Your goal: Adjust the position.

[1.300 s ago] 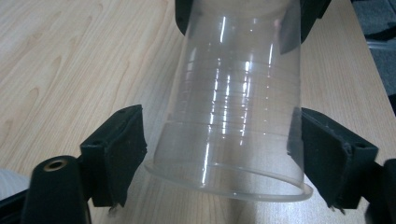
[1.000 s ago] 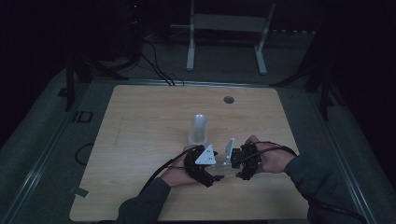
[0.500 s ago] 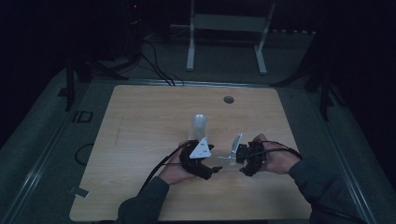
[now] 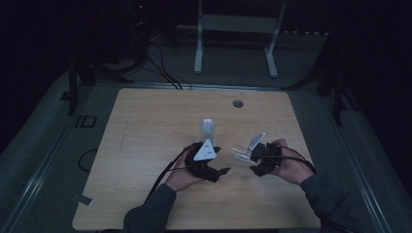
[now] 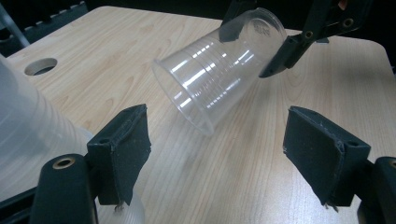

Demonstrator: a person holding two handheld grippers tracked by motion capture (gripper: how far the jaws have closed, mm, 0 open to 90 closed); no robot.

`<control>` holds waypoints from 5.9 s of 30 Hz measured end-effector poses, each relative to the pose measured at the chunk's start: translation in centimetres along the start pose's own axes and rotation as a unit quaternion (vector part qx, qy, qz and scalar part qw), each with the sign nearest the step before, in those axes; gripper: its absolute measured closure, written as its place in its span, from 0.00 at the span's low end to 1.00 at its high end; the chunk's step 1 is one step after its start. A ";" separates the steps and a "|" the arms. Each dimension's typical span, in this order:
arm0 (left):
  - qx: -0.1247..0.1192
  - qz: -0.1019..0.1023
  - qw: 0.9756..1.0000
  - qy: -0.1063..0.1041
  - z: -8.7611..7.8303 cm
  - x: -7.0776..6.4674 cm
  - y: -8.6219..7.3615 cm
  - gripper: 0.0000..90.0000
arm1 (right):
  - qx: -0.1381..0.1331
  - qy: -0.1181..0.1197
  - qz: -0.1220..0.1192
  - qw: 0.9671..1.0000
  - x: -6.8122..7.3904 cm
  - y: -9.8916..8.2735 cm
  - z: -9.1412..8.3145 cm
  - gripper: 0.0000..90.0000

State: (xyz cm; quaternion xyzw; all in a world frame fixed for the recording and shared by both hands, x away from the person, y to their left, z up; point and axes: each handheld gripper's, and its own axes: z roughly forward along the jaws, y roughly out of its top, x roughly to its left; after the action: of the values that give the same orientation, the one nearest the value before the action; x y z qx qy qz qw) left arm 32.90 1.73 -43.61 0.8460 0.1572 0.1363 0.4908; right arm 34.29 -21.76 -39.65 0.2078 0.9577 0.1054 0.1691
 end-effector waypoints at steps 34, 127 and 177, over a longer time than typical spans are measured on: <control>-0.005 -0.043 0.999 0.013 0.4 -0.1 0.7 0.26 | -0.149 -0.110 0.192 0.964 1.7 -1.2 1.9 0.46; -0.086 -0.194 0.977 -0.017 2.7 0.3 5.1 0.17 | -0.374 -0.193 0.275 0.864 5.9 -4.4 0.4 0.46; -0.142 -0.271 0.950 -0.057 3.8 0.9 5.4 0.24 | -0.388 -0.180 0.264 0.864 7.0 -3.8 1.1 0.46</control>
State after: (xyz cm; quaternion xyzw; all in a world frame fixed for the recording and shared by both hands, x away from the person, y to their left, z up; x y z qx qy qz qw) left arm 35.87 -3.47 -40.63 0.6995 0.3310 -0.0290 0.6327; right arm 27.34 -22.01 -43.63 0.3861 0.7014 0.4701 0.3714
